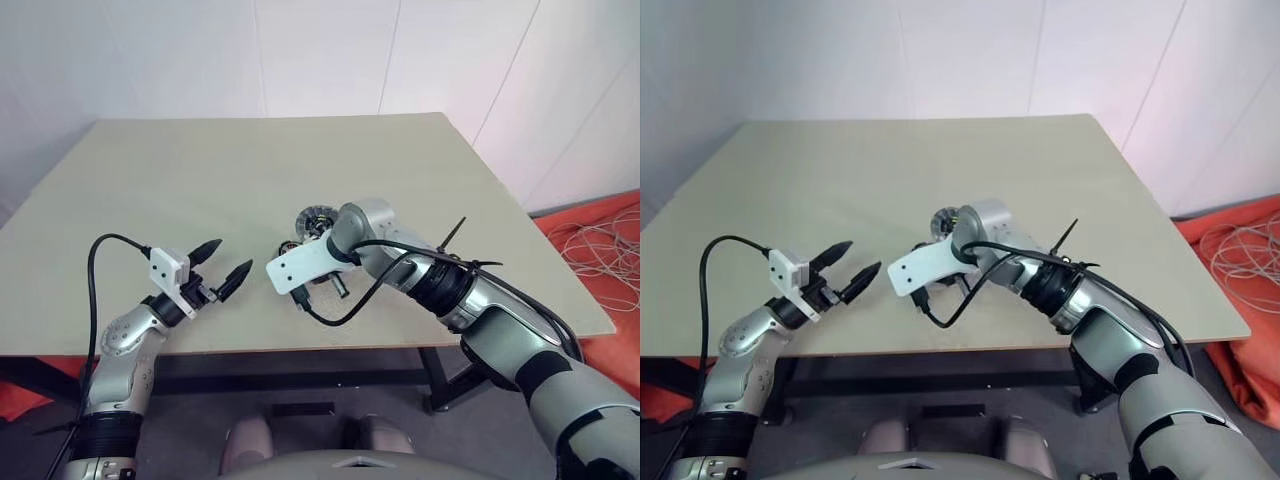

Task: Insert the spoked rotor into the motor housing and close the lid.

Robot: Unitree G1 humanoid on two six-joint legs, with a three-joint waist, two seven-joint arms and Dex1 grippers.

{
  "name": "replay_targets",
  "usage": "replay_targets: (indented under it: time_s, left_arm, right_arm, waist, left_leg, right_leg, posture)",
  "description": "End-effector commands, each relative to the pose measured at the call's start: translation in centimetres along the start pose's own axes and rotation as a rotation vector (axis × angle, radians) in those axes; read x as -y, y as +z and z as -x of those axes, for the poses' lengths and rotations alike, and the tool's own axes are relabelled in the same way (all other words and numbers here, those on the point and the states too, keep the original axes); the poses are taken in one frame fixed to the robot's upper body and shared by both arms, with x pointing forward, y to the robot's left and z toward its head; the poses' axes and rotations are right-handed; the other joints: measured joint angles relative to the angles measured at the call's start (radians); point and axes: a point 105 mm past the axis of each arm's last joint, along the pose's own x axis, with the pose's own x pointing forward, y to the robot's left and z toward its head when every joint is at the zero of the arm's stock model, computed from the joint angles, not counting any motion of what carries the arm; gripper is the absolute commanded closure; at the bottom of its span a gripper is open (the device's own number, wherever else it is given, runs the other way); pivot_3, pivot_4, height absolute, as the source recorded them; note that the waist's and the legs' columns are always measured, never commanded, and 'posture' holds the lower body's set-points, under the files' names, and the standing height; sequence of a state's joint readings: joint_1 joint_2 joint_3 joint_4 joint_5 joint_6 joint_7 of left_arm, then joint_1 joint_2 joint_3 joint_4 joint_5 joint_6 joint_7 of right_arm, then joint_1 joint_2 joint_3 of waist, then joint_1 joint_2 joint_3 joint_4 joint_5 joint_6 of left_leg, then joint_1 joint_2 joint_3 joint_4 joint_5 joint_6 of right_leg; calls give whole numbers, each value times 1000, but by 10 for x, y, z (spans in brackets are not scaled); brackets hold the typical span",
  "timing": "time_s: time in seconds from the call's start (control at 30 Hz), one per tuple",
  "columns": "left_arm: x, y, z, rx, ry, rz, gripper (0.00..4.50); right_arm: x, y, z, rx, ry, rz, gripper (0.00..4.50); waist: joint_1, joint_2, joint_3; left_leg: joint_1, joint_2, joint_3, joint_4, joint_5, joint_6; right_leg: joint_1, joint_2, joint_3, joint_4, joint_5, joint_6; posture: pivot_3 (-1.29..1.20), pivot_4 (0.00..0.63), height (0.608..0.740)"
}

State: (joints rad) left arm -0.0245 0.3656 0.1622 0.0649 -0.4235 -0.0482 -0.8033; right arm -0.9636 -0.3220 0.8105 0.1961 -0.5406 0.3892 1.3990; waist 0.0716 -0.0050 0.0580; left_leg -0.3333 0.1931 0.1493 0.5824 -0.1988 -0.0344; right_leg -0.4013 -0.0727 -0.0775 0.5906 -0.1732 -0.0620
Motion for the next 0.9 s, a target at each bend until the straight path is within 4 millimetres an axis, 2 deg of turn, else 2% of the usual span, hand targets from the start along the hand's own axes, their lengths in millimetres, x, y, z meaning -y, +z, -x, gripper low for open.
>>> replay_targets:
  time_s: [0.03, 0.17, 0.33, 0.6, 0.7, 0.77, 0.9]
  left_arm:
    - [0, 11, -2, 37, -9, -36, 0]
    - [1, 10, -3, 37, -14, -36, 0]
    - [1, 10, -4, 37, -18, -35, 0]
    - [1, 11, -5, 37, -17, -36, 0]
    - [0, 11, -5, 37, -17, -37, 0]
    - [0, 11, -6, 37, -18, -38, 0]
    - [0, 12, -7, 39, -22, -40, 0]
  right_arm:
    - [14, 2, 10, 25, -67, -53, 4489]
    - [18, 10, 13, 71, -91, -84, 4489]
    - [21, 15, 18, 95, -114, -83, 2949]
    - [18, 31, 38, 175, -121, -53, 91]
    - [7, 34, 44, 207, -85, 43, 39]
    - [4, 28, 43, 189, -86, 123, 39]
    - [13, 12, 39, 133, -140, 252, 39]
  waist:
    - [-1, 0, 0]
    - [-1, 0, 0]
    - [-1, 0, 0]
    - [-1, 0, 0]
    - [1, 0, 0]
    - [0, 0, 0]
    - [-2, 0, 0]
  left_leg:
    - [0, 0, 0, 0, 0, 0]
    - [0, 0, 0, 0, 0, 0]
    - [0, 0, 0, 0, 0, 0]
    - [0, 0, 0, 0, 0, 0]
    - [1, 0, 0, 0, 0, 0]
    - [1, 0, 0, 0, 0, 0]
    - [1, 0, 0, 0, 0, 0]
  right_leg:
    - [0, 0, 0, 0, 0, 0]
    - [0, 0, 0, 0, 0, 0]
    - [0, 0, 0, 0, 0, 0]
    - [0, 0, 0, 0, 0, 0]
    - [0, 0, 0, 0, 0, 0]
    - [1, 0, 0, 0, 0, 0]
    - [1, 0, 0, 0, 0, 0]
  posture:
    - [0, 0, 740]
    - [0, 0, 740]
    - [0, 0, 740]
    - [0, 0, 740]
    - [0, 0, 740]
    - [0, 0, 740]
    - [0, 0, 740]
